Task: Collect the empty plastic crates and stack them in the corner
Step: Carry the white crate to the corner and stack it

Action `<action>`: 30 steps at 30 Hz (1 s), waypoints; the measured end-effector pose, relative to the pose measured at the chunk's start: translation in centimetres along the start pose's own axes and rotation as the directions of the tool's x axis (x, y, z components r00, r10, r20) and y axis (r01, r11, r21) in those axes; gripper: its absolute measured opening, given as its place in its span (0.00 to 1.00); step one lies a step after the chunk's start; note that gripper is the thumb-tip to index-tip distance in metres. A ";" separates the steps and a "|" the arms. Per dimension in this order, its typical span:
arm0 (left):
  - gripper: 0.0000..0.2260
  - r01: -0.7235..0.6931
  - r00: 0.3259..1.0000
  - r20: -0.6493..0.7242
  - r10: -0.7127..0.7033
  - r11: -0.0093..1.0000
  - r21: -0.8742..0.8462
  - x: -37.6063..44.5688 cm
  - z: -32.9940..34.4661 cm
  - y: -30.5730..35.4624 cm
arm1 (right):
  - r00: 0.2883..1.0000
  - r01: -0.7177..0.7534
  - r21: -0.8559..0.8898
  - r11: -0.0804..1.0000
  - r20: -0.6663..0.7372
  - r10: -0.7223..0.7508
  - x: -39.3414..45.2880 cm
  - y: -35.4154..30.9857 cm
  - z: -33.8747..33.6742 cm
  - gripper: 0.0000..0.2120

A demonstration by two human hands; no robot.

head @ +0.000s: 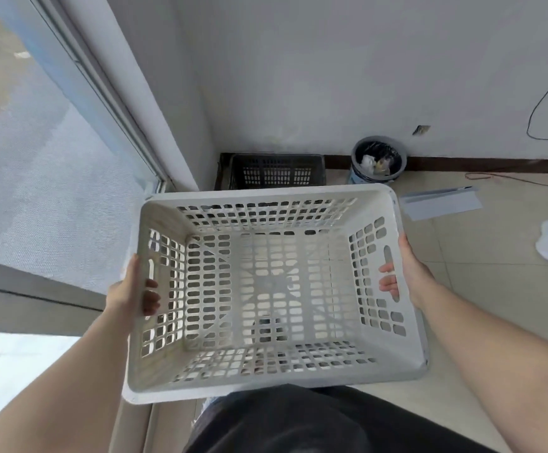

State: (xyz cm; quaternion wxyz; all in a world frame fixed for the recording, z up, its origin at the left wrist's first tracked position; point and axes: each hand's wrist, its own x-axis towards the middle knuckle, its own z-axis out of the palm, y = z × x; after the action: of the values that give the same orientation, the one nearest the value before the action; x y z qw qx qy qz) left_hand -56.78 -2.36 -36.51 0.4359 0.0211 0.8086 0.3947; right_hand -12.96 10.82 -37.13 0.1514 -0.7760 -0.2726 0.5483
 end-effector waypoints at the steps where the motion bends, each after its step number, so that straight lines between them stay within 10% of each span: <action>1: 0.31 0.006 1.000 0.012 -0.006 1.000 0.006 1.1 0.7 1.3 | 1.000 -0.008 0.002 1.000 -0.007 0.008 0.8 -1.3 0.4 0.44; 30: 0.28 0.241 0.970 -0.021 -0.241 0.954 0.177 28.0 23.9 29.5 | 0.981 -0.192 -0.038 0.981 0.008 0.193 30.1 -34.2 7.0 0.42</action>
State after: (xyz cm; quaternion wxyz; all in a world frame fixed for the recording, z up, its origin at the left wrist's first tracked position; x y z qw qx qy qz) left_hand -66.02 43.28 -43.78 0.4775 -0.0387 0.8369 0.2647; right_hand -20.74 55.68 -44.48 0.0817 -0.7983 -0.2073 0.5595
